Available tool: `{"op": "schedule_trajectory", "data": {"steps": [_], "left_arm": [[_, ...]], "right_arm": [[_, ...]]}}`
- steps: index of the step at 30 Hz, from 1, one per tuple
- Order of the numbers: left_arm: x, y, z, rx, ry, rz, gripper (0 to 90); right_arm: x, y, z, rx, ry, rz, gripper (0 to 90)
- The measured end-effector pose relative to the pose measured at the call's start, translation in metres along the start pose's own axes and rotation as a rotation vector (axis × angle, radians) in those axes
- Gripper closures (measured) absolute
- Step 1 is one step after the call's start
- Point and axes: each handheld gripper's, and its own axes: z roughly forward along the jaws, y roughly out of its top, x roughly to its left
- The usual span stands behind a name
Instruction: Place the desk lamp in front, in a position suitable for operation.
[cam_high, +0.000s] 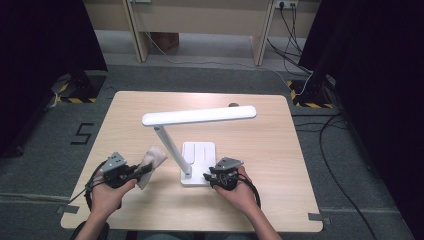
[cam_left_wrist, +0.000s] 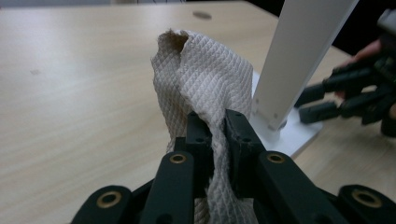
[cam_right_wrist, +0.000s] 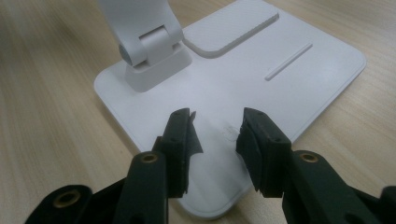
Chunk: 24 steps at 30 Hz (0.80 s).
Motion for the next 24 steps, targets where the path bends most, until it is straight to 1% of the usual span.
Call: {"op": "schedule_trajectory", "data": {"steps": [1,8,9,10,11,12,13,14,19,24], "left_arm": [[-0.001,0.006,-0.005,-0.014,0.003,0.003,80.6],[-0.009,0.049,-0.033,-0.112,0.007,0.031,80.5],[-0.013,0.061,-0.040,-0.135,0.011,0.043,80.5],[-0.013,0.061,-0.040,-0.135,0.011,0.043,80.5],[-0.014,0.067,-0.043,-0.144,0.011,0.048,80.5],[-0.018,0.077,-0.048,-0.160,0.016,0.070,80.5],[-0.018,0.077,-0.048,-0.160,0.016,0.070,80.5],[-0.020,0.082,-0.050,-0.166,0.021,0.082,80.5],[-0.024,0.098,-0.059,-0.191,0.048,0.115,80.5],[-0.028,0.111,-0.065,-0.222,0.056,0.131,80.5]], "right_arm": [[0.000,-0.001,0.000,-0.010,-0.002,0.005,63.1],[0.001,-0.003,0.001,-0.029,-0.010,0.009,63.3],[0.001,-0.004,0.001,-0.030,-0.010,0.008,63.3],[0.001,-0.004,0.001,-0.030,-0.010,0.008,63.3],[0.001,-0.004,0.001,-0.031,-0.009,0.009,63.3],[0.001,-0.004,0.002,-0.032,-0.009,0.009,63.4],[0.001,-0.004,0.002,-0.032,-0.010,0.008,63.3],[0.001,-0.004,0.002,-0.032,-0.010,0.008,63.3],[0.001,-0.004,0.002,-0.033,-0.009,0.008,63.4],[0.001,-0.004,0.002,-0.032,-0.012,0.007,63.8]]}}
